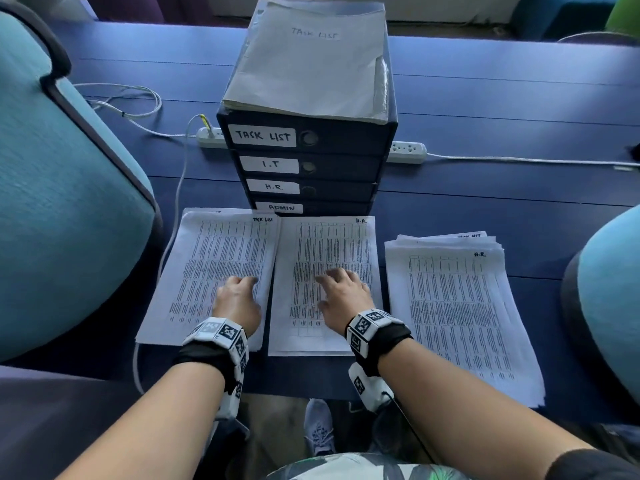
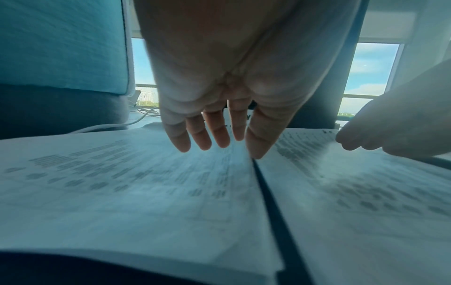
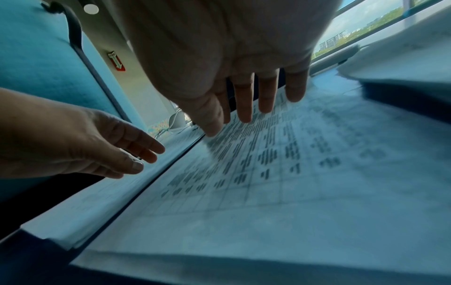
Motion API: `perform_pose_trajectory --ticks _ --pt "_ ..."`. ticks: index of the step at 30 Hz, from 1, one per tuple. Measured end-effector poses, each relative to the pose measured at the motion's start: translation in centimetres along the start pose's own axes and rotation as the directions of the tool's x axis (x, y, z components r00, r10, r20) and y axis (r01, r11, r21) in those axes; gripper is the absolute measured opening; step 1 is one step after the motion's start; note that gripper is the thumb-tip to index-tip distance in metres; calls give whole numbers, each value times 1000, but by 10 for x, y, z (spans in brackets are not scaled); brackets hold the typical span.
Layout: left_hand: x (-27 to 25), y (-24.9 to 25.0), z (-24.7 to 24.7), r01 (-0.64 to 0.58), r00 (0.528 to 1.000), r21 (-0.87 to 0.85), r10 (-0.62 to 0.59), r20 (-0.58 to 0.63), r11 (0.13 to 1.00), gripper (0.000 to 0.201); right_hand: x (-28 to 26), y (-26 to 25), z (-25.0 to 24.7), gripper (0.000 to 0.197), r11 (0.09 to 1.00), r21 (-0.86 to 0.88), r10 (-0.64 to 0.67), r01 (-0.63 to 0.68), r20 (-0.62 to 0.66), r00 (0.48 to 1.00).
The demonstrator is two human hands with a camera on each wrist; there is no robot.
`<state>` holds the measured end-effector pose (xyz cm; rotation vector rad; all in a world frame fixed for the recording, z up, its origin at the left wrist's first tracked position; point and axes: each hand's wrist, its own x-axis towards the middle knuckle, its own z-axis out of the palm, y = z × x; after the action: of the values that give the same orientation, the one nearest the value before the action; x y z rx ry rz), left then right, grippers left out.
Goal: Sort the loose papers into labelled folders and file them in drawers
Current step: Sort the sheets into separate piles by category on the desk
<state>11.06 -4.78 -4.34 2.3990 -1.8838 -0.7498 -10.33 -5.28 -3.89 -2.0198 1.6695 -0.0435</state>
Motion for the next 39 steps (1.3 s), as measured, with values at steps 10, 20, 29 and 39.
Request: perform_pose_trajectory --ticks 10,20,29,39 --pt "-10 80 18 -152 986 -126 160 52 980 41 -26 65 -34 29 990 72 129 -120 -149 980" --pt "-24 175 63 -238 954 -273 278 115 932 32 -79 186 -67 19 905 201 417 -375 -242 876" --pt "-24 216 91 -59 993 -376 93 74 925 41 -104 240 -64 25 875 171 480 -452 -196 855" --pt "-22 221 92 -69 998 -318 67 -18 946 15 -101 246 -62 27 901 222 416 -372 -200 887"
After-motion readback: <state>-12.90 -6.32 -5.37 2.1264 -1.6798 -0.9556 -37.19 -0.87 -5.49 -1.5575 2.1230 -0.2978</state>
